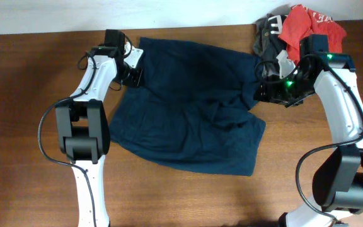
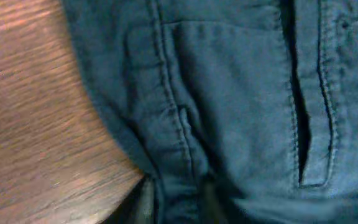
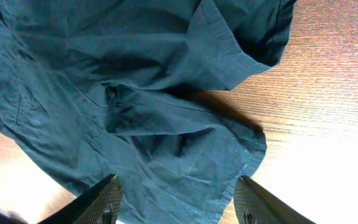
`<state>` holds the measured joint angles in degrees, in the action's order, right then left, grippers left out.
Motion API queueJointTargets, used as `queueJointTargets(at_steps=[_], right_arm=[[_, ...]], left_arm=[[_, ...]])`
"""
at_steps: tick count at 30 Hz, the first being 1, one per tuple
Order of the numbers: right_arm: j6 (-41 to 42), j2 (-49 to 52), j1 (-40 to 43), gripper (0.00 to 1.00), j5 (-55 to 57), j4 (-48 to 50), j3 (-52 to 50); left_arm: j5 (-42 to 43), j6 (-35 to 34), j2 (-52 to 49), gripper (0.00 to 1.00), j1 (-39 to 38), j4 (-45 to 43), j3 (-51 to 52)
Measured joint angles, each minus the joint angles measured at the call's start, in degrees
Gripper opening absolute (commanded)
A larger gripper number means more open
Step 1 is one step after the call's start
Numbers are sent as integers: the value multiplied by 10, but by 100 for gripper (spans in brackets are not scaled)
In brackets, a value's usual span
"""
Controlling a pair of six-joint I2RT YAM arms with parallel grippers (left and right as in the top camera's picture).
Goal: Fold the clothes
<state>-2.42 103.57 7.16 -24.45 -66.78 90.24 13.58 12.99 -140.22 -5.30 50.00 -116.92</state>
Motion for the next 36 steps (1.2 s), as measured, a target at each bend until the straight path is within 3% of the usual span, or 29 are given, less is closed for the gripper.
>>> queueJointTargets(at_steps=[2,10,21,23,25,26,32,33,34,36], right_arm=[[0,0,0,63,2,0,0],[0,0,0,63,2,0,0],[-2,0,-14,64,6,12,0],[-2,0,-24,64,6,20,0],[-2,0,-33,64,6,26,0],[-1,1,-37,64,6,30,0],[10,2,-43,65,6,39,3],[11,2,-43,69,6,35,7],[12,2,-43,79,6,31,12],[12,2,-43,82,7,12,31]], left_arm=[[-8,-11,0,1,0,2,0],[-44,-61,0,1,-1,28,-5],[-80,-247,-1,2,61,56,-10],[-75,-260,0,25,80,60,-11],[-74,-268,-1,60,95,68,-11],[-72,-273,-2,65,101,74,-11],[-82,-268,-2,74,111,110,-22],[-82,-265,-2,74,110,122,-23],[-83,-263,-2,75,110,132,-25],[-83,-261,-2,75,110,150,-29]])
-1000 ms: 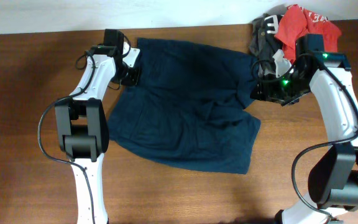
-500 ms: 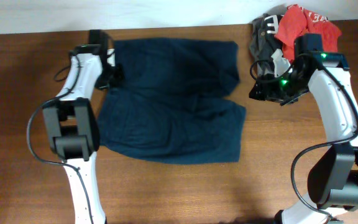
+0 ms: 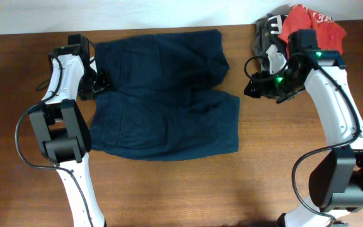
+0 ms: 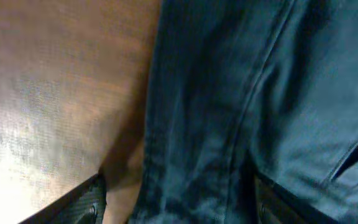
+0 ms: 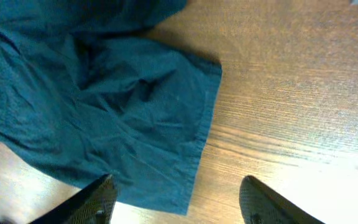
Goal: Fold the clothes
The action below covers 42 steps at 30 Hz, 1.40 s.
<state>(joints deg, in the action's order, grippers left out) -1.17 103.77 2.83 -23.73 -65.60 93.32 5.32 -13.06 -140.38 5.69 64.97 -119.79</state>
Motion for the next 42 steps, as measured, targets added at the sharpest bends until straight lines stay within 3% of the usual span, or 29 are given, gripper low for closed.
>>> queueJointTargets(at_steps=[6,9,17,24,32,39,42], right_arm=[[6,-12,0,83,8,-91,72],[7,-41,0,89,25,-134,104],[37,-155,0,90,75,-224,120],[50,-169,0,90,83,-252,69],[99,-164,-54,87,89,-103,-155],[200,-161,-119,74,99,42,-257],[275,-160,-131,70,113,122,-277]], left_arm=[[0,12,55,75,0,97,-12],[0,28,132,75,0,136,-19],[0,69,349,75,-33,249,-40],[-16,65,360,75,-91,314,-19],[-80,-18,372,74,-127,259,137],[-101,-150,457,70,-127,95,375],[-103,-245,487,71,-127,3,475]])
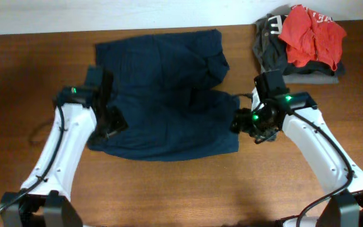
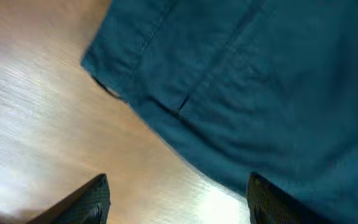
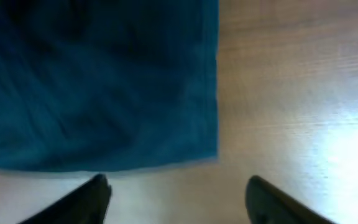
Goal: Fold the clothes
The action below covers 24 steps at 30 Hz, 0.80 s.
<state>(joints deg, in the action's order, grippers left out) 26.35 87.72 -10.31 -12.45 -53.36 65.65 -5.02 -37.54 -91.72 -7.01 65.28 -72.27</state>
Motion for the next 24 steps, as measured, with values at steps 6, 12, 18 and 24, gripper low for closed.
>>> queueJointTargets(at_steps=[6,12,18,24], right_arm=[[160,11,-17,55,21,104,-34],[342,54,-35,54,37,106,-58],[418,66,-63,59,37,88,-62],[438,67,-86,60,39,88,-62]], left_arm=[[-16,-266,2,70,14,-154,168],[-25,-443,2,71,26,-258,255],[-36,-484,2,71,26,-292,258],[-60,-493,2,71,26,-302,258]])
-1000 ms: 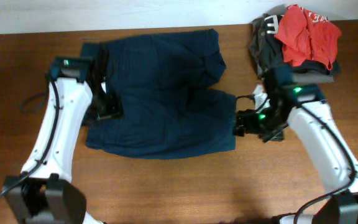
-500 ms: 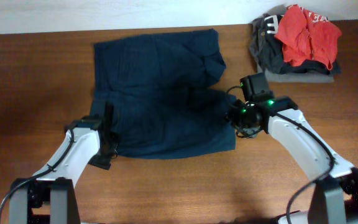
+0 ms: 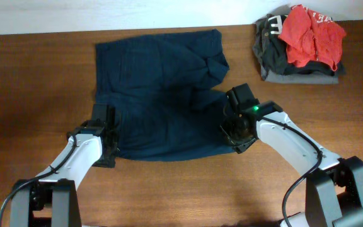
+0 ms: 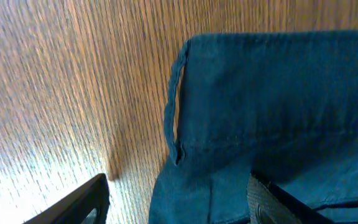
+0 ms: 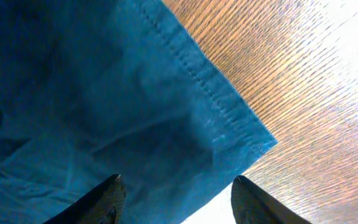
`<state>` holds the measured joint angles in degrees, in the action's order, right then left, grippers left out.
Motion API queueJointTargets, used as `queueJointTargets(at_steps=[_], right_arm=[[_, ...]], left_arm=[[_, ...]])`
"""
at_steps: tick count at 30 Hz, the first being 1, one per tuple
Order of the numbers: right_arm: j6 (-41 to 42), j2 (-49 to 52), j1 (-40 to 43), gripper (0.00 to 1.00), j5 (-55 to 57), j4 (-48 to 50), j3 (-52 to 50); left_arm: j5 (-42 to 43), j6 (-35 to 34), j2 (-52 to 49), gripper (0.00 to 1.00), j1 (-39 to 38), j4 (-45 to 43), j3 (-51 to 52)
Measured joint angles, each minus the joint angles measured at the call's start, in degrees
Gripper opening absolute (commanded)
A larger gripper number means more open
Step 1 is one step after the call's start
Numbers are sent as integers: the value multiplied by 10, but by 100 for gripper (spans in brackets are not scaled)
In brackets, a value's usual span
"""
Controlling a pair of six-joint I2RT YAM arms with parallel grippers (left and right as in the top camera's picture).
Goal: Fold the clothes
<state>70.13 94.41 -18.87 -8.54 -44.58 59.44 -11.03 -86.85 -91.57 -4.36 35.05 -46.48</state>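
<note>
Dark blue shorts (image 3: 162, 94) lie spread flat on the brown table, with a small fold at the upper right leg. My left gripper (image 3: 108, 151) is at the shorts' near left corner; in the left wrist view the left gripper (image 4: 179, 202) stands open with that corner and a belt loop (image 4: 174, 112) between its fingers. My right gripper (image 3: 235, 135) is at the near right corner; in the right wrist view the right gripper (image 5: 176, 199) stands open over the stitched hem (image 5: 210, 93). Neither holds cloth.
A pile of other clothes (image 3: 301, 41), red on top of grey and dark pieces, sits at the far right corner. Bare wooden table (image 3: 181, 195) runs along the near side of the shorts and to their left.
Both arms have come nearer the table's front. My left gripper went from the shorts' left edge to the near left corner, my right from beside the right edge to the near right corner. The shorts lie unchanged.
At first the shorts lay crumpled in the middle, my left gripper close on their far left corner, my right open at their right side. Then they lay flat and farther left, both grippers open beside them. Both grippers then stood lower along the sides, now at the near corners.
</note>
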Motion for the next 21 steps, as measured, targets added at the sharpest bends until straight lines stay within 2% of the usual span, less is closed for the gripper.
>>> queueJointTargets(at_steps=[12,21], right_arm=[[4,20,-19,60,-1,-27,-1],[5,26,-20,61,6,-25,-1]], left_arm=[[-30,0,0,72,0,0,0],[-34,0,0,85,0,5,0]])
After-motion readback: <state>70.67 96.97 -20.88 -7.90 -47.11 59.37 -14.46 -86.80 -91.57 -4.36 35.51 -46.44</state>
